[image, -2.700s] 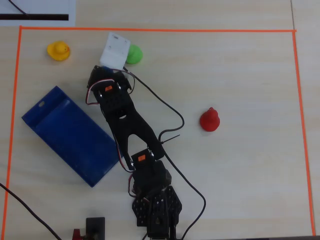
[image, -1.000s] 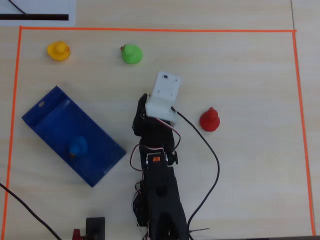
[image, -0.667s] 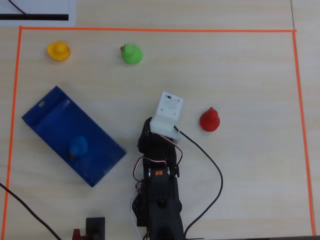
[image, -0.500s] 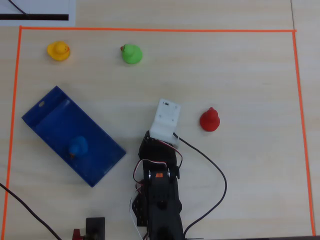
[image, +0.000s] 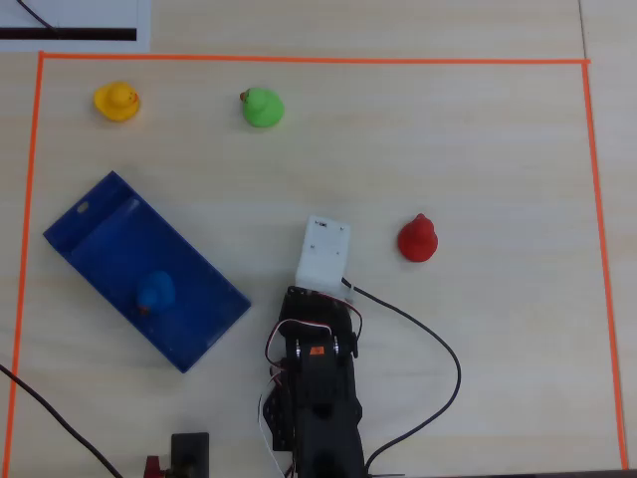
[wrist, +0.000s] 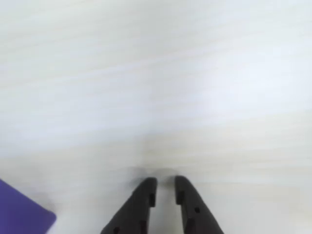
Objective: Grasp blue duck and put it into box.
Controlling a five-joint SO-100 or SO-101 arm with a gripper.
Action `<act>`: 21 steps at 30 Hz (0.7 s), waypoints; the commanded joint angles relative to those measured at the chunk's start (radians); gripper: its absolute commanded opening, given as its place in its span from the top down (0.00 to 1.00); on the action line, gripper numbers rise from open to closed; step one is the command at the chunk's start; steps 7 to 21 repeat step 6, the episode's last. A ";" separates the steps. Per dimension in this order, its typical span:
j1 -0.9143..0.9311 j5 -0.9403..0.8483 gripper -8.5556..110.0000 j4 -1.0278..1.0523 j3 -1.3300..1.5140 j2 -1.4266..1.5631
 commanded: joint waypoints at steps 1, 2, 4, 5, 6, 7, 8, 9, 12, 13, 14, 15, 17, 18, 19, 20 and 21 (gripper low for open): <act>0.009 -0.003 0.91 0.018 -0.003 -0.015; 0.009 -0.003 0.91 0.018 -0.003 -0.015; 0.009 -0.005 0.91 0.018 -0.003 -0.015; 0.009 -0.005 0.91 0.018 -0.003 -0.015; 0.009 -0.005 0.91 0.018 -0.003 -0.015; 0.009 -0.005 0.91 0.018 -0.003 -0.015; 0.009 -0.005 0.91 0.018 -0.003 -0.015; 0.009 -0.005 0.91 0.018 -0.003 -0.015; 0.009 -0.005 0.91 0.018 -0.003 -0.015; 0.009 -0.005 0.91 0.018 -0.003 -0.015; 0.009 -0.005 0.91 0.018 -0.003 -0.015; 0.009 -0.005 0.91 0.018 -0.003 -0.015; 0.009 -0.005 0.91 0.018 -0.003 -0.015; 0.009 -0.005 0.91 0.018 -0.003 -0.015; 0.009 -0.005 0.91 0.018 -0.003 -0.015; 0.009 -0.005 0.91 0.018 -0.003 -0.015; 0.009 -0.005 0.91 0.018 -0.003 -0.015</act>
